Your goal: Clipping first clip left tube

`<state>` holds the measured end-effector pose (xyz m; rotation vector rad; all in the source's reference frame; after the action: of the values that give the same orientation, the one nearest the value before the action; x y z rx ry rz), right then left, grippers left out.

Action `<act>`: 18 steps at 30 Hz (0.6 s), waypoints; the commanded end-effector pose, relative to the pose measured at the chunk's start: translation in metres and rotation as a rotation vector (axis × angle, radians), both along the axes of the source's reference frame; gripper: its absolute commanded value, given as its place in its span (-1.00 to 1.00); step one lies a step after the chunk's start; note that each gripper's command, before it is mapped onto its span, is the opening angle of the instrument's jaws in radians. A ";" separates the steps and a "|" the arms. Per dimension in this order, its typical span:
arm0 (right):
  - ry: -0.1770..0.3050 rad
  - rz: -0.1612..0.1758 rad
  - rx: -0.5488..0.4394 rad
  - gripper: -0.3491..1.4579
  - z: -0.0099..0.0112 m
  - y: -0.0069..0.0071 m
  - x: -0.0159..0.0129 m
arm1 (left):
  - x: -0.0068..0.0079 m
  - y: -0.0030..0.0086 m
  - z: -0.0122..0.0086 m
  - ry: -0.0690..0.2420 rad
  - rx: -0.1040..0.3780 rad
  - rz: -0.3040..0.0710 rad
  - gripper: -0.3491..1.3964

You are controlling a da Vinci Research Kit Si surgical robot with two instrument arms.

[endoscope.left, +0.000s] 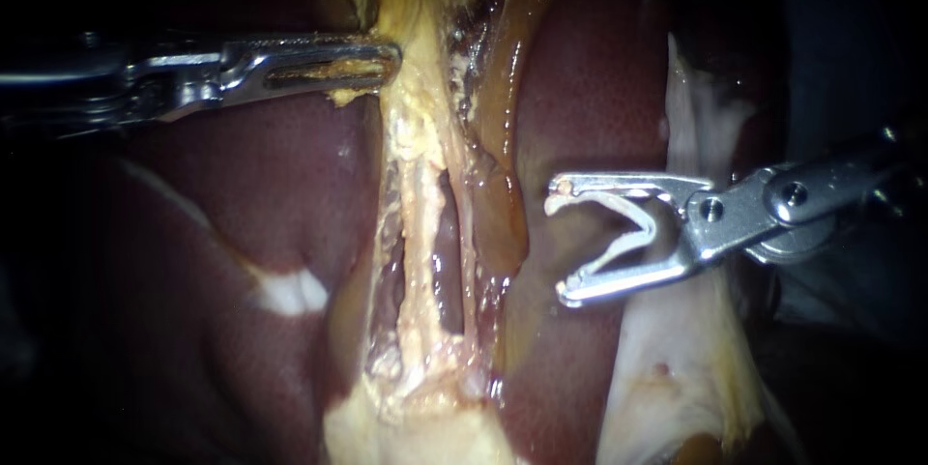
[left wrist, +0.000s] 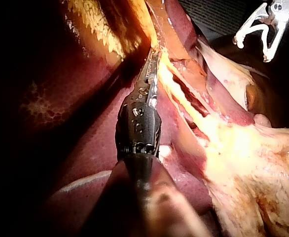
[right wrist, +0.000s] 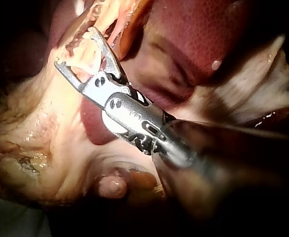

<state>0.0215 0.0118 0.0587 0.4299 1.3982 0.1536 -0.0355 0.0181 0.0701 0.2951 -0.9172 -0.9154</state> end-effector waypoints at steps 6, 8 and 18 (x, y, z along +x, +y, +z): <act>0.000 0.000 -0.003 0.04 0.0002 -0.0004 0.0001 | 0.0005 -0.0001 -0.0010 -0.002 0.004 0.001 -1.00; -0.002 0.002 0.004 0.03 0.0007 -0.0009 0.0005 | 0.0010 0.0000 -0.0022 -0.003 0.009 0.001 -1.00; -0.023 -0.006 0.094 0.03 0.0062 -0.0046 0.0064 | 0.0022 -0.0009 -0.0080 -0.008 0.020 -0.012 -1.00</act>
<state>0.0284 0.0069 0.0654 0.5178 1.3657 0.2271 -0.0333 0.0170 0.0619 0.3143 -0.9170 -0.9356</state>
